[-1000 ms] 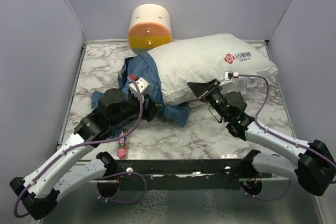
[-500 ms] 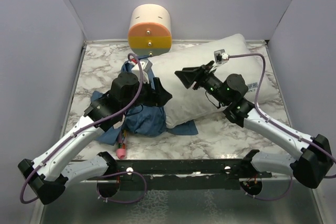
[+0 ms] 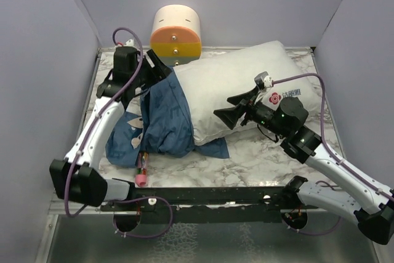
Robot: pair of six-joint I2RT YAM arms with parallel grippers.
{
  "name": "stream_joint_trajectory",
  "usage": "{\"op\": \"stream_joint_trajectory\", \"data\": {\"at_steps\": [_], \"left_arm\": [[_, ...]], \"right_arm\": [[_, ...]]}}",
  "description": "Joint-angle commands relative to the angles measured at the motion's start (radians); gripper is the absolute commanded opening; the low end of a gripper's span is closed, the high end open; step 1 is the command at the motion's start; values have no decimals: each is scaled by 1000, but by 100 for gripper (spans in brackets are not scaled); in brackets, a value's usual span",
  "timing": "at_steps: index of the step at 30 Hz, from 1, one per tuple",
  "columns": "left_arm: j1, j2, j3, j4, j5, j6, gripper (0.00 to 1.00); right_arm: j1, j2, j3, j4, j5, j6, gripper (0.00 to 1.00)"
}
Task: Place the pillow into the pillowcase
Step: Stuff the pillow into the pillowcase.
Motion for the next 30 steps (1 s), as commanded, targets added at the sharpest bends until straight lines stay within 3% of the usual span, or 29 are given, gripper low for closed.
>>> {"op": "stream_joint_trajectory", "data": {"at_steps": [1, 7, 13, 14, 17, 18, 22, 30], "left_arm": [[52, 174, 167, -112, 55, 95, 73], [61, 342, 228, -123, 113, 90, 80], [51, 414, 216, -51, 224, 37, 78], [44, 423, 211, -46, 237, 33, 76], [25, 434, 173, -1, 288, 23, 43], [19, 431, 162, 18, 295, 23, 39], [-33, 378, 164, 93, 250, 145, 2], [-209, 147, 70, 271, 63, 540, 0]], "right_arm": [[0, 15, 77, -183, 96, -51, 83], [0, 107, 172, -235, 128, -78, 84], [-3, 153, 195, -201, 116, -70, 84], [-3, 159, 199, -200, 115, -71, 84], [-6, 169, 212, -194, 125, -78, 84], [-8, 171, 219, -192, 129, -82, 84], [-26, 190, 255, -189, 132, -94, 84], [-171, 274, 390, -213, 64, -110, 85]]}}
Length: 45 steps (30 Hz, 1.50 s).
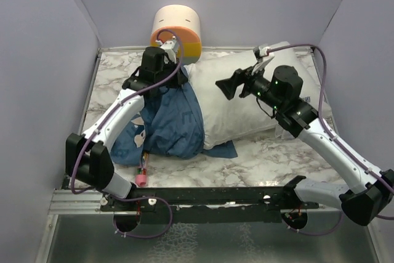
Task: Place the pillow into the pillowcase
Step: Stuff the pillow into the pillowcase.
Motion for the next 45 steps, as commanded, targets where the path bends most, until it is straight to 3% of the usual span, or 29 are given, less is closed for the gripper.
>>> {"op": "stream_joint_trajectory", "data": {"at_steps": [1, 6, 15, 20, 25, 27, 29, 33, 35, 41, 45], "left_arm": [[-130, -187, -70, 197, -52, 287, 0], [-197, -329, -197, 371, -71, 433, 0], [-240, -375, -230, 462, -3, 577, 0], [-250, -359, -248, 481, 21, 567, 0], [-252, -349, -275, 508, 30, 550, 0], [-252, -345, -292, 526, 33, 539, 0], [-252, -336, -303, 537, 33, 524, 0], [-252, -304, -294, 549, 12, 480, 0], [-252, -283, -267, 548, -10, 455, 0], [-252, -212, -109, 551, -55, 414, 0], [-252, -173, 20, 550, -59, 403, 0]], "right_arm": [[-120, 70, 127, -12, -58, -17, 87], [-256, 200, 294, -78, -184, -8, 92], [-271, 488, 671, -429, -399, -141, 95], [-272, 618, 773, -582, -353, -233, 96], [-264, 716, 775, -693, -244, -279, 95], [-258, 731, 736, -709, -195, -289, 88], [-258, 729, 686, -704, -192, -292, 73], [-258, 679, 610, -649, -257, -260, 21], [-258, 633, 576, -595, -291, -233, 4], [-258, 470, 549, -367, -367, -114, 1], [-258, 356, 515, -126, -389, -29, 1]]}}
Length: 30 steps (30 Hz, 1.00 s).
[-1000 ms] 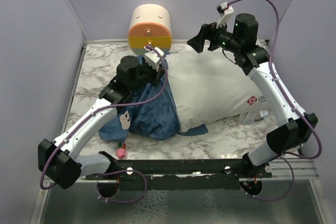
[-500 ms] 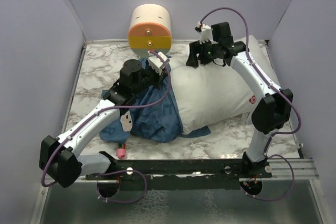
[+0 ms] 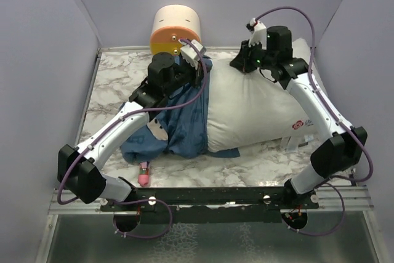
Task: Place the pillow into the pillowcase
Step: Stuff the pillow into the pillowcase.
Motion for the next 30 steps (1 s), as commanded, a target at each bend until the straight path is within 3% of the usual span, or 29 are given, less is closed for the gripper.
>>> {"op": "stream_joint_trajectory", "data": {"at_steps": [1, 5, 7, 12, 16, 23, 27, 30], "left_arm": [[0, 12, 168, 154, -28, -24, 0], [0, -15, 134, 141, -28, -32, 0], [1, -52, 45, 117, -49, -54, 3], [0, -190, -147, -18, -182, -226, 50], [3, -318, -157, -240, -258, -350, 67], [8, -405, 4, -510, -249, -611, 65], [8, -277, 216, -651, -248, -720, 61], [-11, -131, 430, -813, -272, -717, 61]], "right_arm": [[14, -194, -53, 371, -120, 150, 1], [14, -322, -270, 535, -126, 188, 1], [15, -388, -411, 582, -111, 210, 1], [19, -532, -745, 694, -118, 299, 1], [24, -600, -878, 720, -117, 351, 1], [30, -658, -952, 709, -123, 378, 1], [30, -664, -965, 711, -138, 388, 1], [30, -661, -966, 712, -144, 394, 1]]}}
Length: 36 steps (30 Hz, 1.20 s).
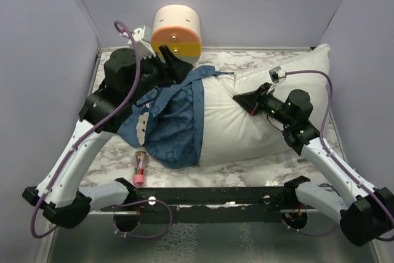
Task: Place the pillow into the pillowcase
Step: Stuff the pillow into the pillowcase.
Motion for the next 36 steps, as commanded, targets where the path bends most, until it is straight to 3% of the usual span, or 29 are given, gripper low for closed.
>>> {"op": "stream_joint_trajectory", "data": {"at_steps": [1, 4, 8, 18, 22, 27, 36], "left_arm": [[-36, 213, 288, -312, -77, -63, 61], [-103, 367, 490, -493, -196, 29, 62], [-163, 468, 628, -623, -274, 70, 63], [-209, 552, 615, -692, -384, 131, 62], [-208, 559, 571, -622, -347, 157, 50], [-207, 592, 565, -595, -305, 164, 45], [-207, 603, 605, -575, -264, 167, 5]], "right_arm": [[5, -3, -30, -46, -59, 26, 1], [6, 0, -23, -42, -57, 29, 1], [7, -1, -18, -45, -49, 27, 1], [7, 13, -19, -48, -47, 21, 1], [6, 14, -15, -58, -49, 16, 1], [6, 9, -10, -65, -45, 12, 1], [6, 6, -9, -64, -46, 10, 1]]}}
